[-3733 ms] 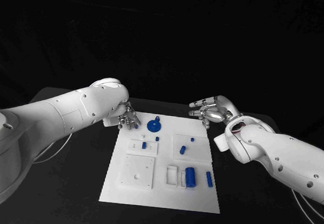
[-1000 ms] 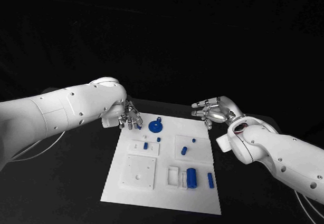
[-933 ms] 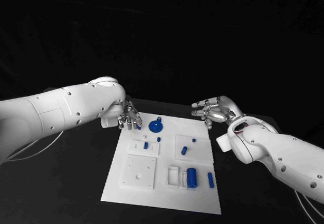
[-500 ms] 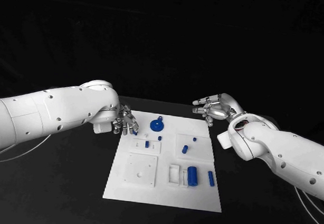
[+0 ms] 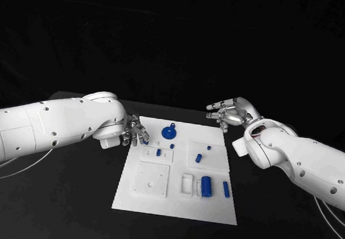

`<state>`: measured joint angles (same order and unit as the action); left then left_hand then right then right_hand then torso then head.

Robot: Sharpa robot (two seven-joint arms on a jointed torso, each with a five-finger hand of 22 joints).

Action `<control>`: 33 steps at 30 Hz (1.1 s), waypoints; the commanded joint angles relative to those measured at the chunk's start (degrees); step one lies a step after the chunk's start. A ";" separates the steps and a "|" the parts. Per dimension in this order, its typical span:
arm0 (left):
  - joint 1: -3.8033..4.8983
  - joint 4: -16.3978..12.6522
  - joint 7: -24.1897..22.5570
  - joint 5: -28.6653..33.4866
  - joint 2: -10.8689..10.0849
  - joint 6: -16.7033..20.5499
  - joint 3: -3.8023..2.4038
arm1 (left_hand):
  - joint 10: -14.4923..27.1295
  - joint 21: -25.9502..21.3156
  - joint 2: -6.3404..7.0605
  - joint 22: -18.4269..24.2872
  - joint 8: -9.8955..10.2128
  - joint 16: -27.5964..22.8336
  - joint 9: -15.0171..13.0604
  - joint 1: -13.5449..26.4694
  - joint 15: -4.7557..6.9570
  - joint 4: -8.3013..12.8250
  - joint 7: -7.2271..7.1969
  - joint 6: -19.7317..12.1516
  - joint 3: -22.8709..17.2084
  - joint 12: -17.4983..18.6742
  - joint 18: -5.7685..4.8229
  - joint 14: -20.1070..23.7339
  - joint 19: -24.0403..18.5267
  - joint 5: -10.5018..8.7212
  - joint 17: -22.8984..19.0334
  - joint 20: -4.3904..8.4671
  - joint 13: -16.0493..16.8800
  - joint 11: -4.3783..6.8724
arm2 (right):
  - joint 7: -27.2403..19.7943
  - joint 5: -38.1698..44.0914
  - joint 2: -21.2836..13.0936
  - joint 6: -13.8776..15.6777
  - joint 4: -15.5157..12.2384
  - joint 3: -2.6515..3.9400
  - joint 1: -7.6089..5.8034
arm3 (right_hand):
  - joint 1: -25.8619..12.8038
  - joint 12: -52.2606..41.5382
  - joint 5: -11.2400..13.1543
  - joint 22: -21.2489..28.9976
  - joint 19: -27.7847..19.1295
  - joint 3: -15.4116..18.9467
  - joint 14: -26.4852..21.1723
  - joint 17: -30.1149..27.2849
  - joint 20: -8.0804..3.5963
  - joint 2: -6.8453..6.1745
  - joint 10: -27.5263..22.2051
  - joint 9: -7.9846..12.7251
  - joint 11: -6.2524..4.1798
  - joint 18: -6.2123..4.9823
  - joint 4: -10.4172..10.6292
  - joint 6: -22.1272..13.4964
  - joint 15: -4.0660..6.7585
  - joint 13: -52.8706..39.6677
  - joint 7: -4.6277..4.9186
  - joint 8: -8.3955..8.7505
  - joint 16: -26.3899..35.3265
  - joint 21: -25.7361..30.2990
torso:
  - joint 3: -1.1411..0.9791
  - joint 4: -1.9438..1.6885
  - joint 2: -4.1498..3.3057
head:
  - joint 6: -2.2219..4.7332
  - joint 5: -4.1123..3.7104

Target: Assemble the parts on the task board

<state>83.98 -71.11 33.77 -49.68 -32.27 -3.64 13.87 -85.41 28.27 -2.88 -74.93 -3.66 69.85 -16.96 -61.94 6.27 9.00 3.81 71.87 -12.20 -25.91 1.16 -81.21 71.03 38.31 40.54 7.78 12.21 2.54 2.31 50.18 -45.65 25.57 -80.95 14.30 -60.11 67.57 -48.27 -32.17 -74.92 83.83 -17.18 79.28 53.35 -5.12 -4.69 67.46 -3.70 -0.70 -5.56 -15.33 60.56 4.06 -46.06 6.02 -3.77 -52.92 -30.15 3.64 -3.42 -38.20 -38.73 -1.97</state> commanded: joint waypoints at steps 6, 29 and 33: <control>-0.84 -1.12 -0.07 0.05 0.22 3.44 -0.01 | -1.51 0.34 -0.48 -1.17 -0.18 0.26 -0.03 0.11 0.45 5.31 -4.09 6.24 -5.08 -0.35 0.12 -0.61 0.26 0.22 0.20 -0.01 0.07 1.68 | -0.43 0.07 -0.07 -0.21 -0.06 0.03 0.03 | -0.18 0.04 0.13 -3.25 1.71 0.15 0.14 0.05 -0.35 0.16 0.31 0.07 -0.07 -0.33 -0.16 0.41 0.37 -0.04 0.06 0.23 0.04 0.03 | -0.12 0.12 -0.14 | -0.09 -0.04; -2.80 -0.70 0.09 -4.26 0.58 0.81 -0.01 | -1.50 0.43 -0.53 -1.17 -0.17 0.27 0.06 0.09 0.44 5.36 -4.09 6.25 -5.13 -0.43 0.13 -0.60 0.22 0.19 0.29 -0.03 0.02 1.67 | -0.42 0.07 -0.13 -0.21 -0.19 0.03 0.03 | -0.15 0.06 0.08 -3.24 1.71 -0.01 0.16 0.06 -0.35 0.16 0.32 0.06 -0.08 -0.33 -0.20 0.44 0.37 -0.05 0.06 0.22 0.04 0.08 | -0.10 0.16 -0.16 | -0.38 -0.30; -2.97 -0.42 -0.02 -4.74 0.74 0.89 -0.01 | -1.50 0.43 -0.53 -1.17 -0.17 0.27 0.06 0.09 0.44 5.36 -4.09 6.25 -5.13 -0.43 0.13 -0.60 0.22 0.19 0.29 -0.03 0.02 1.67 | -0.42 0.07 -0.11 -0.21 -0.20 0.03 0.03 | -0.15 0.06 0.08 -3.24 1.71 -0.01 0.16 0.06 -0.35 0.16 0.32 0.06 -0.08 -0.33 -0.20 0.44 0.37 -0.05 0.06 0.22 0.04 0.08 | -0.08 0.08 -0.16 | -0.39 -0.38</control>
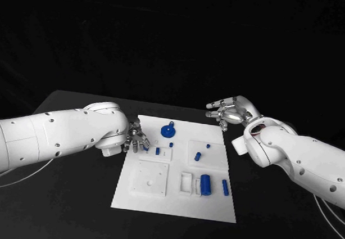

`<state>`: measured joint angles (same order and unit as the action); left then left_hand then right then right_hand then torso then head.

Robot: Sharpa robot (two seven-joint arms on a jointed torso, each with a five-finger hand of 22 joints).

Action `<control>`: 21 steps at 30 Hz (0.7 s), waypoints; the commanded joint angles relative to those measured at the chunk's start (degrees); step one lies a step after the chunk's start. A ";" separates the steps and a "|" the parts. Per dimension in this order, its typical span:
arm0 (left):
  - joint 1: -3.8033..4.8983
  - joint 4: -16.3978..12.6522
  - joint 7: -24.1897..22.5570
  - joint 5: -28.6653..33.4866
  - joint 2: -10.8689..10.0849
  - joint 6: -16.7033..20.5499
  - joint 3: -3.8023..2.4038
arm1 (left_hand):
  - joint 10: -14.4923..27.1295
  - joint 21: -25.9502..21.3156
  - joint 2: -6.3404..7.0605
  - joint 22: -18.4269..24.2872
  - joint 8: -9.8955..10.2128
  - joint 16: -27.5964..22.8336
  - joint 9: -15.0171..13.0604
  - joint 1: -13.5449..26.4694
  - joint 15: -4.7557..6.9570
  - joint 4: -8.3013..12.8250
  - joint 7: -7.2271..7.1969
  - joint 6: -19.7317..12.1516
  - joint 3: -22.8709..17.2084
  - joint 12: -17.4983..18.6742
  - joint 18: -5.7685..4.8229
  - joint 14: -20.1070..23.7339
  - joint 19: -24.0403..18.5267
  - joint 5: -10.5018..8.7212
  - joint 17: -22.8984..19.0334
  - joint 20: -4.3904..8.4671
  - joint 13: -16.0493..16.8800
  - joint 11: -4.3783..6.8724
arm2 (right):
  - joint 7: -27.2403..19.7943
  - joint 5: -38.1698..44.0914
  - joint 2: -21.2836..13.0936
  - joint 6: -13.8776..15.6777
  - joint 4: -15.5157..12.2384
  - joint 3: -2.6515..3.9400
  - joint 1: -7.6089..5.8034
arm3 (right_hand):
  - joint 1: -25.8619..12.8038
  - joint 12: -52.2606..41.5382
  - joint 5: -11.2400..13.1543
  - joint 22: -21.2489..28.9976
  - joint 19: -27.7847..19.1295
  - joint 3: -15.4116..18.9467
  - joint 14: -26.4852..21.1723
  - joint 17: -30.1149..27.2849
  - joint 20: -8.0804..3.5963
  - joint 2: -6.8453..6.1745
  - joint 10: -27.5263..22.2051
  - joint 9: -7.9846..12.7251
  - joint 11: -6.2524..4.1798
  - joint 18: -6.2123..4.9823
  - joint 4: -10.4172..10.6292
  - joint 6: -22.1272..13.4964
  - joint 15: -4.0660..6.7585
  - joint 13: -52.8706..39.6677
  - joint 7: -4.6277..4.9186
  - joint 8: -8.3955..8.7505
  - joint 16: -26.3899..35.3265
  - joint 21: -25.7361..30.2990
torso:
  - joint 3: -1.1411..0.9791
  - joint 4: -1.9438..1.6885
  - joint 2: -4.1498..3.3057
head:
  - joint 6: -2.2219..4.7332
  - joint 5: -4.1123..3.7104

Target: Assemble the parts on the task board

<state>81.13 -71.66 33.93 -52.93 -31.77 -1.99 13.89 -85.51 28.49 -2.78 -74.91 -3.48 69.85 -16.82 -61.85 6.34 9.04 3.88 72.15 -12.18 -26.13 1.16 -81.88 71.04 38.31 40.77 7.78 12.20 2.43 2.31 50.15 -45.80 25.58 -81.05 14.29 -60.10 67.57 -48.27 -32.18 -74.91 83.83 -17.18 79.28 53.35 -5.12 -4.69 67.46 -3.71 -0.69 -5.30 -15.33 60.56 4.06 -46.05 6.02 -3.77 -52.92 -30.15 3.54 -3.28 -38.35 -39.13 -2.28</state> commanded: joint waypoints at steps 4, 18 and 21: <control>-0.24 0.54 -0.26 -1.74 0.46 -0.81 -0.04 | -1.39 0.34 -0.69 -1.16 -0.35 0.14 0.07 0.06 0.35 5.34 -4.14 5.94 -5.14 -0.21 0.16 0.08 0.12 0.15 0.07 -0.04 -0.11 1.76 | -0.42 0.09 0.07 -0.23 -0.12 0.03 0.02 | -0.15 0.06 0.08 -3.25 1.71 -0.01 0.16 0.06 -0.36 0.16 0.32 0.07 -0.08 -0.59 -0.20 0.44 0.37 -0.05 0.06 0.22 0.04 0.08 | 0.03 -0.03 -0.02 | 0.02 -0.16; -0.85 1.24 -0.51 -1.92 1.02 -1.19 -0.04 | -1.39 0.34 -0.69 -1.16 -0.35 0.14 0.07 0.06 0.35 5.34 -4.14 5.94 -5.14 -0.21 0.16 0.08 0.12 0.15 0.07 -0.04 -0.11 1.76 | -0.42 0.09 0.05 -0.26 -0.17 0.03 0.02 | -0.15 0.06 0.08 -3.25 1.71 -0.01 0.16 0.06 -0.36 0.16 0.32 0.07 -0.08 -0.59 -0.20 0.44 0.37 -0.05 0.06 0.22 0.04 0.08 | 0.01 -0.06 0.00 | -0.16 -0.42; -0.90 1.15 -0.55 -1.92 1.09 -1.34 -0.04 | -1.39 0.34 -0.69 -1.16 -0.35 0.14 0.07 0.06 0.35 5.34 -4.14 5.94 -5.14 -0.21 0.16 0.08 0.12 0.15 0.07 -0.04 -0.11 1.76 | -0.41 0.10 0.05 -0.26 -0.17 0.03 0.02 | -0.15 0.06 0.08 -3.25 1.71 -0.01 0.16 0.06 -0.36 0.16 0.32 0.07 -0.08 -0.59 -0.20 0.44 0.37 -0.05 0.06 0.22 0.04 0.08 | 0.01 -0.04 -0.02 | -0.17 -0.43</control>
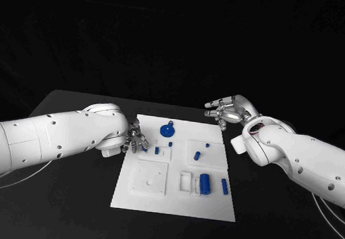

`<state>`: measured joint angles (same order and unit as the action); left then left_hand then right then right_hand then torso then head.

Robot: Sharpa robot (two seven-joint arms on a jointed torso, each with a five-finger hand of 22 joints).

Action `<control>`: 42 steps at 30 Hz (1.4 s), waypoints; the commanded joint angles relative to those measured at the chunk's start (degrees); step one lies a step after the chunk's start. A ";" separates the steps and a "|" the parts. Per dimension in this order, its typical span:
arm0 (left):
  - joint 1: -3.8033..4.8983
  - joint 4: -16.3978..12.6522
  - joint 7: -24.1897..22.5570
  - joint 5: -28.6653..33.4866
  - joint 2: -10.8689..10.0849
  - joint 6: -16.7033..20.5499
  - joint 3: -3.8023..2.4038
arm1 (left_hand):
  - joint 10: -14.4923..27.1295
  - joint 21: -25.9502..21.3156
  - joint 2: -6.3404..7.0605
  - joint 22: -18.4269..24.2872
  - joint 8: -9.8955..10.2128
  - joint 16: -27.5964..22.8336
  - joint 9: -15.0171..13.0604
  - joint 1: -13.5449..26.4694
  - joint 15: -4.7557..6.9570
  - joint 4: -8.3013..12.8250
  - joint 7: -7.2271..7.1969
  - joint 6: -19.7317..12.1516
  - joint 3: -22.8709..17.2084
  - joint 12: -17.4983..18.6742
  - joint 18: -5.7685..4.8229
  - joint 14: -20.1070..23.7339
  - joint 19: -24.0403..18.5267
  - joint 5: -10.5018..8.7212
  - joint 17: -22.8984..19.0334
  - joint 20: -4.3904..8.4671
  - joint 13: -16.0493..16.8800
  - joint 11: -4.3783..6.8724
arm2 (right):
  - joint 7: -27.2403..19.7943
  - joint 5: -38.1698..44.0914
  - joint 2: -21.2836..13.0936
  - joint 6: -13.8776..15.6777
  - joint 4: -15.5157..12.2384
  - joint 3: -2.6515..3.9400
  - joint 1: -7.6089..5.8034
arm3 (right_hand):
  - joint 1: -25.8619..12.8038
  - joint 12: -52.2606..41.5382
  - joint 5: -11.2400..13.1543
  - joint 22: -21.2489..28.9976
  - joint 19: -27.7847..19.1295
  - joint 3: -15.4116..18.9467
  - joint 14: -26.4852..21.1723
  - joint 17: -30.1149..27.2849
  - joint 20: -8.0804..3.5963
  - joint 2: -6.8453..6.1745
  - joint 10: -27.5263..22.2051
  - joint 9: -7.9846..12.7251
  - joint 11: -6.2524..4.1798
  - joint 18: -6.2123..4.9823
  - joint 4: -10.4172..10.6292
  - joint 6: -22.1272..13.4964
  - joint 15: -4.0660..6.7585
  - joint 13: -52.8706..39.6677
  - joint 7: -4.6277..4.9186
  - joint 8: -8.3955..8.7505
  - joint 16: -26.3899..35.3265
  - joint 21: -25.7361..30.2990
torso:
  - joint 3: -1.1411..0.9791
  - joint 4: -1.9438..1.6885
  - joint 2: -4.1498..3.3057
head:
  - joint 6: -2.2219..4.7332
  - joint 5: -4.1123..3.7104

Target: Assemble the parts on the task board

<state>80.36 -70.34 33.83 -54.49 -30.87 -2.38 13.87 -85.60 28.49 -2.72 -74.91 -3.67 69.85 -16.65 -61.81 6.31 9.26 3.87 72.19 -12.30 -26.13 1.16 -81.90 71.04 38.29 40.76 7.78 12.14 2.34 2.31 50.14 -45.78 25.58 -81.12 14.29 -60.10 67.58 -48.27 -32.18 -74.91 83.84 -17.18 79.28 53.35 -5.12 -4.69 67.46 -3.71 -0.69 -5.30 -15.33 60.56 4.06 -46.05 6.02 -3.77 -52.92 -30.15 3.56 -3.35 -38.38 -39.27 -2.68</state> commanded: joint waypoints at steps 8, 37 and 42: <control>-0.18 -0.43 -0.52 -0.36 0.24 -1.63 -0.02 | -1.30 0.34 -0.76 -1.17 -0.16 0.14 -0.10 0.02 0.38 5.12 -4.12 5.90 -5.02 -0.21 0.15 0.10 0.12 0.17 0.08 -0.04 -0.05 1.86 | -0.41 0.11 0.01 -0.27 -0.11 0.03 0.02 | -0.16 0.10 0.10 -3.27 1.71 -0.28 0.16 0.04 -0.36 0.13 0.34 0.07 -0.10 -0.59 -0.21 0.45 0.37 -0.05 0.06 0.22 0.09 0.02 | -0.02 -0.06 0.01 | -0.01 -0.13; -0.20 0.55 -0.13 -0.94 0.99 -3.83 -0.02 | -1.30 0.40 -0.80 -1.16 -0.16 -0.02 0.11 -0.13 0.38 5.05 -4.09 5.84 -5.01 -0.15 0.17 0.10 0.03 0.03 0.16 -0.04 -0.20 1.86 | -0.42 0.11 -0.02 -0.33 -0.27 0.03 0.02 | -0.16 0.10 0.10 -3.27 1.71 -0.28 0.16 0.04 -0.36 0.13 0.34 0.07 -0.10 -0.59 -0.21 0.45 0.37 -0.05 0.06 0.22 0.09 0.02 | 0.01 -0.01 -0.02 | -0.03 -0.29; -0.20 1.05 -0.08 -1.19 1.48 -4.04 -0.03 | -1.30 0.39 -0.87 -1.15 -0.16 -0.05 0.13 -0.07 0.38 5.00 -4.09 5.84 -5.00 -0.19 0.17 0.09 0.04 -0.17 0.13 -0.04 -0.19 1.84 | -0.41 0.11 -0.02 -0.33 -0.28 0.03 0.02 | -0.16 0.10 0.10 -3.27 1.71 -0.29 0.16 0.04 -0.36 0.13 0.34 0.07 -0.10 -0.59 -0.21 0.46 0.37 -0.05 0.06 0.22 0.09 0.02 | -0.01 -0.01 -0.05 | -0.05 -0.37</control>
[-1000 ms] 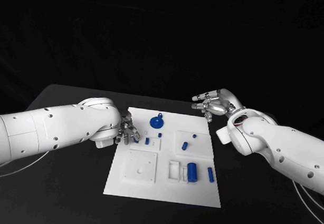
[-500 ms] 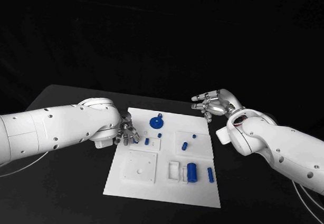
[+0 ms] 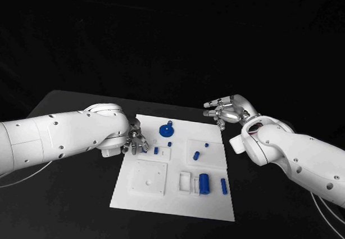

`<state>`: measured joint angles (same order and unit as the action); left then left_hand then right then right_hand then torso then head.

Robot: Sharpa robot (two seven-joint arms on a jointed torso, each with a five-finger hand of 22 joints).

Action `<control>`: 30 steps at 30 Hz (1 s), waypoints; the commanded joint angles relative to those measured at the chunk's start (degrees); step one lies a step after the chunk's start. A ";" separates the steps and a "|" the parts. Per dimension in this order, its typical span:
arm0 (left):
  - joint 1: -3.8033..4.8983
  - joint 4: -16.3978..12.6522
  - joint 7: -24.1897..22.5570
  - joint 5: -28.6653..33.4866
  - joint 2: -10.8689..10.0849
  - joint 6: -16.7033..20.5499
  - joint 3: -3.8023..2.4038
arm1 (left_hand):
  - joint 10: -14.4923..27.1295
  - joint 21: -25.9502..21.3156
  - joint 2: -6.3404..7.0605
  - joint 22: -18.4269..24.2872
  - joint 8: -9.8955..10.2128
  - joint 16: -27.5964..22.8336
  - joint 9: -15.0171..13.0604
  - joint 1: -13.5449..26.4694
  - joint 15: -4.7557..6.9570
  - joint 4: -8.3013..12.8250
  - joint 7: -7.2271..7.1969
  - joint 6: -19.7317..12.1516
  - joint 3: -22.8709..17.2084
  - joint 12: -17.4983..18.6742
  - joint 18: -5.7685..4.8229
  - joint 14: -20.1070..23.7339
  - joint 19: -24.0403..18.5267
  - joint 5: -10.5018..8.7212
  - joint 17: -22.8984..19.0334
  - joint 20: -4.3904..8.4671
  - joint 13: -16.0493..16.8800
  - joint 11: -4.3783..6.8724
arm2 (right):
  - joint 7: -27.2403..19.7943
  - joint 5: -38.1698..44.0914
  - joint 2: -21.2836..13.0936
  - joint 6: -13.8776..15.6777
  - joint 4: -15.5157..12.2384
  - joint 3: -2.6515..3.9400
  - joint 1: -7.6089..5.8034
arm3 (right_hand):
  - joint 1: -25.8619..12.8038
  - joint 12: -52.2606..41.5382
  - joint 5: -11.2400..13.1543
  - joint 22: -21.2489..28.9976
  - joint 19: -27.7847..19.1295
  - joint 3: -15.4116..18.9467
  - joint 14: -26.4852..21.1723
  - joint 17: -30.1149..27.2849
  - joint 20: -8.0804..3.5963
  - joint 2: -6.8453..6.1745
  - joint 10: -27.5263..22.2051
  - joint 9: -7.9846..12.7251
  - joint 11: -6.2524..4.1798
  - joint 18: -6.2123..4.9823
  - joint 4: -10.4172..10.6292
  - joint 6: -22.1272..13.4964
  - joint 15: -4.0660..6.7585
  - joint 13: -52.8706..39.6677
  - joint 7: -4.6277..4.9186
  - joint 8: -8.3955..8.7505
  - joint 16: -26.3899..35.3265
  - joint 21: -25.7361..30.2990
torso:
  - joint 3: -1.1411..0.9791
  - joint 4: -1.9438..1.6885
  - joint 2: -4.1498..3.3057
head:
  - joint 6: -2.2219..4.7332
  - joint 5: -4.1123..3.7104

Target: Assemble the parts on the task board

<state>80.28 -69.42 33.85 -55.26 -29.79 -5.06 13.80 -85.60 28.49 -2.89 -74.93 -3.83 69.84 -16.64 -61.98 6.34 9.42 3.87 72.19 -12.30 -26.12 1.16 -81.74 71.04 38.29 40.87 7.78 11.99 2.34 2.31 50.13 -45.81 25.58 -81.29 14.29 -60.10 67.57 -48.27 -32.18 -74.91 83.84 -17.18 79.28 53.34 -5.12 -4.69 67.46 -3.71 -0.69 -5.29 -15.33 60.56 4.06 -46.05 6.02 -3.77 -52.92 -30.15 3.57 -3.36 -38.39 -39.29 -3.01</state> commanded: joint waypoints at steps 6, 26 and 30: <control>-0.12 1.09 0.02 -0.55 1.03 -2.10 0.03 | -1.31 0.40 -0.70 -1.13 -0.01 -0.03 0.12 0.15 0.35 4.84 -4.10 5.85 -4.99 -0.22 0.17 -0.09 0.05 -0.21 0.06 -0.05 -0.03 1.83 | -0.40 0.12 0.00 -0.34 -0.12 0.03 0.02 | -0.13 0.11 0.04 -3.28 1.73 -0.44 0.18 0.09 -0.37 0.13 0.37 0.07 -0.10 -0.59 -0.25 0.48 0.38 -0.06 0.05 0.23 0.06 -0.04 | -0.02 0.04 -0.03 | -0.07 -0.15; -0.10 2.77 0.58 -0.56 2.60 -7.12 0.02 | -1.30 0.36 -0.80 -1.15 -0.03 -0.51 0.00 0.31 0.37 5.34 -4.11 5.88 -5.20 -0.42 0.09 0.17 -0.16 -0.06 -0.74 -0.01 0.08 1.87 | -0.32 0.11 0.12 -0.51 -0.13 0.03 0.03 | -0.13 0.11 0.04 -3.28 1.73 -0.44 0.18 0.09 -0.37 0.13 0.37 0.07 -0.10 -0.59 -0.25 0.48 0.38 -0.06 0.05 0.23 0.06 -0.04 | -0.02 -0.04 0.01 | -0.30 -0.45; -0.10 2.81 0.42 -0.53 2.77 -6.84 0.01 | -1.30 0.40 -0.92 -1.14 -0.02 -0.54 -0.10 0.63 0.39 5.49 -4.15 5.95 -5.31 -0.65 0.04 0.11 -0.13 -0.04 -0.90 0.03 0.20 1.89 | -0.33 0.11 0.16 -0.51 -0.11 0.03 0.04 | -0.15 0.13 0.04 -3.28 1.71 -0.64 0.18 0.10 -0.38 0.10 0.39 0.07 -0.11 -0.59 -0.25 0.49 0.39 -0.07 0.06 0.23 0.06 -0.05 | -0.02 -0.06 0.02 | -0.31 -0.48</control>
<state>80.70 -66.32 34.39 -56.09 -27.40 -9.65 13.56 -85.60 28.71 -3.41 -74.92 -3.92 69.44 -16.72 -61.58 6.50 9.43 3.87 72.20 -12.30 -26.60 1.17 -81.66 71.04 38.07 40.05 7.78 12.15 2.34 2.33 50.13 -45.70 25.56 -81.31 14.29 -60.09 67.57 -48.27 -32.18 -74.91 83.84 -17.42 79.28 53.39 -5.12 -4.69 67.46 -3.71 -0.69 -5.28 -15.57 60.56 4.06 -46.05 6.02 -3.77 -52.92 -30.15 3.55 -3.40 -38.38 -39.60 -3.47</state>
